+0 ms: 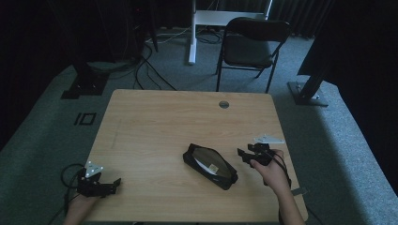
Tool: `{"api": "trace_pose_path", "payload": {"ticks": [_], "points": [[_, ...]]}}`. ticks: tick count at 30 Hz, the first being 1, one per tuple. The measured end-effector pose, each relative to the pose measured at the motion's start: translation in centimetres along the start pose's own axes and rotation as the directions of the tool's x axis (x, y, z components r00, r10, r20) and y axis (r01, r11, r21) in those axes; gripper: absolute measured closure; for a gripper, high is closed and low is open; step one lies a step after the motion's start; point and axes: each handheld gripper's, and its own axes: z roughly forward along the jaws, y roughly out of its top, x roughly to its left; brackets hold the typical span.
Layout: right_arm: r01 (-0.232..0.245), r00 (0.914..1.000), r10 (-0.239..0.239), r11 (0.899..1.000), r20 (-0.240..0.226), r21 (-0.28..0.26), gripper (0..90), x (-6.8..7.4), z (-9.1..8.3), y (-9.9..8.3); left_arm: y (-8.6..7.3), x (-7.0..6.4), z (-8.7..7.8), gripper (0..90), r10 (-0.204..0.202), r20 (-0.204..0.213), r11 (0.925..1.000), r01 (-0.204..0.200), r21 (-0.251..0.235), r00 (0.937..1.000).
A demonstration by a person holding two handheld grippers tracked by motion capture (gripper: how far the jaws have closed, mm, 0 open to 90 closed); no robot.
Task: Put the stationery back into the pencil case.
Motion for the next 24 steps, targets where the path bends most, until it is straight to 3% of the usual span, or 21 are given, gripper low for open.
{"api": "trace_pose_path", "payload": {"ticks": [16,24], "points": [[-0.068,0.9944,0.067,0.998,0.081,0.003,40.1,-1.8,0.1,-3.0,0.0,0.0,0.0,0.1,0.0,0.0,1.0,0.0,0.0,1.0],[-0.072,0.9907,0.07,0.997,0.117,0.014,39.5,-2.1,0.3,-4.1,0.0,0.0,0.0,0.1,0.0,0.0,1.0,0.0,0.0,1.0]]}}
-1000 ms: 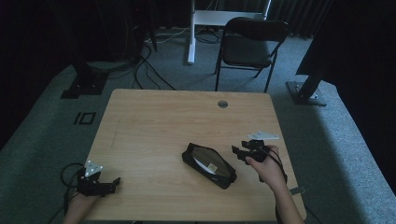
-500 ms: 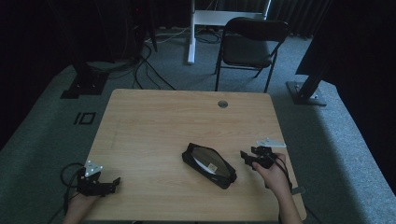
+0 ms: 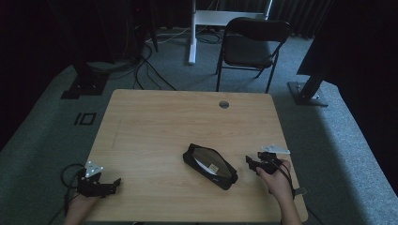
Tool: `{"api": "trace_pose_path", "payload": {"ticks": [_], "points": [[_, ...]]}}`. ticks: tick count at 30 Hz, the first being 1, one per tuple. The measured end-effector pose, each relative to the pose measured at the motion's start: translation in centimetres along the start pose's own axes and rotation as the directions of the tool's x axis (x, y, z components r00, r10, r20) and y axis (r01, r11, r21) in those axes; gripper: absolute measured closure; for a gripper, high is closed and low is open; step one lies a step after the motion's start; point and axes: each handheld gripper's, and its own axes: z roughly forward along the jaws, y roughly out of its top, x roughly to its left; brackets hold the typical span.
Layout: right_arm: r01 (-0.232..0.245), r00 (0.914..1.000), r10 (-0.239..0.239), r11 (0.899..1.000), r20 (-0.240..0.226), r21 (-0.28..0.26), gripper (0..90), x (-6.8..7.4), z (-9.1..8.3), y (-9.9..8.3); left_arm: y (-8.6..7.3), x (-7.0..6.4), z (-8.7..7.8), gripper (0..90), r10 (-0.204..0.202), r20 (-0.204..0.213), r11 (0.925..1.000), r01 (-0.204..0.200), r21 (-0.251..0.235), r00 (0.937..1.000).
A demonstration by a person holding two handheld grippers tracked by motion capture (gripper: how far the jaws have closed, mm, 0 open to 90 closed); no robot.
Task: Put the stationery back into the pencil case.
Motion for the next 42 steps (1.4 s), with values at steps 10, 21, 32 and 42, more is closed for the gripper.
{"api": "trace_pose_path", "payload": {"ticks": [10,21,32,42], "points": [[-0.024,0.9994,0.023,0.999,0.024,0.023,36.8,-0.7,0.0,-1.6,0.0,0.0,0.0,0.1,0.0,0.0,1.0,0.0,0.0,1.0],[-0.053,0.9947,0.052,0.999,0.089,0.01,33.7,-1.7,-0.4,-3.2,0.0,0.0,0.0,0.1,0.0,0.0,1.0,0.0,-0.001,1.0],[-0.069,0.9799,0.068,0.998,0.188,-0.002,30.6,-2.8,-1.2,-4.9,0.0,0.0,0.0,0.1,0.001,0.0,1.0,-0.001,-0.001,1.0],[-0.092,0.9716,0.094,0.996,0.217,-0.018,28.9,-3.3,-1.6,-5.3,0.0,0.0,0.0,0.1,0.002,0.0,1.0,-0.002,0.0,1.0]]}}
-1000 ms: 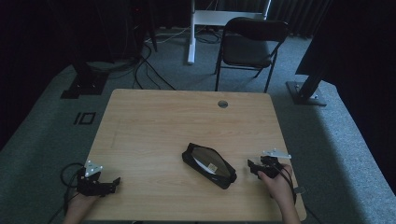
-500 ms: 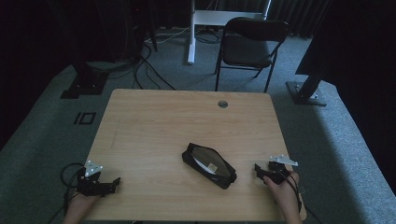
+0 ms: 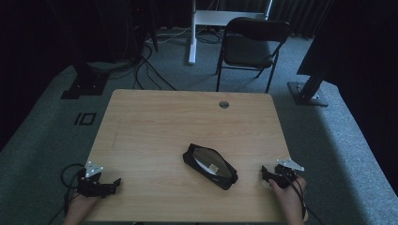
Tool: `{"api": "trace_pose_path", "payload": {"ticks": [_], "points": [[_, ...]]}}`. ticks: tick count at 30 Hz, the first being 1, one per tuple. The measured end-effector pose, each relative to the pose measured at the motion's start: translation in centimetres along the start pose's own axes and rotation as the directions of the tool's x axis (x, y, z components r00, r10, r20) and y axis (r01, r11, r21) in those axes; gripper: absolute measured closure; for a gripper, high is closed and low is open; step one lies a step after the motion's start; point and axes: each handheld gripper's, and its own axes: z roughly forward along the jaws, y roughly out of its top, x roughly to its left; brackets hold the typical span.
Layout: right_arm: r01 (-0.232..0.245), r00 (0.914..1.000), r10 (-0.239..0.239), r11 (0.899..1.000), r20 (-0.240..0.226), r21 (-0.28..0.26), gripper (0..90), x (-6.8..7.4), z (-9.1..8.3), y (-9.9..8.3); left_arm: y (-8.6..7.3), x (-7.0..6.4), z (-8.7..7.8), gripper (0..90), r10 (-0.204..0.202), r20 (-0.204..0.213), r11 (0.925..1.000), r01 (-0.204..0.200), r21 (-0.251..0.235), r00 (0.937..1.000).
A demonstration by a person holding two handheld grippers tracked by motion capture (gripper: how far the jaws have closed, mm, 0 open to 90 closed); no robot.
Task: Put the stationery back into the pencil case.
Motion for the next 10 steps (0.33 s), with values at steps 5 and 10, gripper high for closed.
{"api": "trace_pose_path", "payload": {"ticks": [5,10], "points": [[0.0,1.0,0.0,1.0,0.001,0.0,28.6,0.0,0.01,0.0,0.0,0.0,0.0,0.1,0.0,0.0,1.0,0.0,0.0,1.0],[0.006,1.0,-0.006,1.0,-0.006,0.003,26.2,0.04,0.04,0.02,0.0,0.0,0.0,0.1,0.0,0.0,1.0,0.0,0.0,1.0]]}}
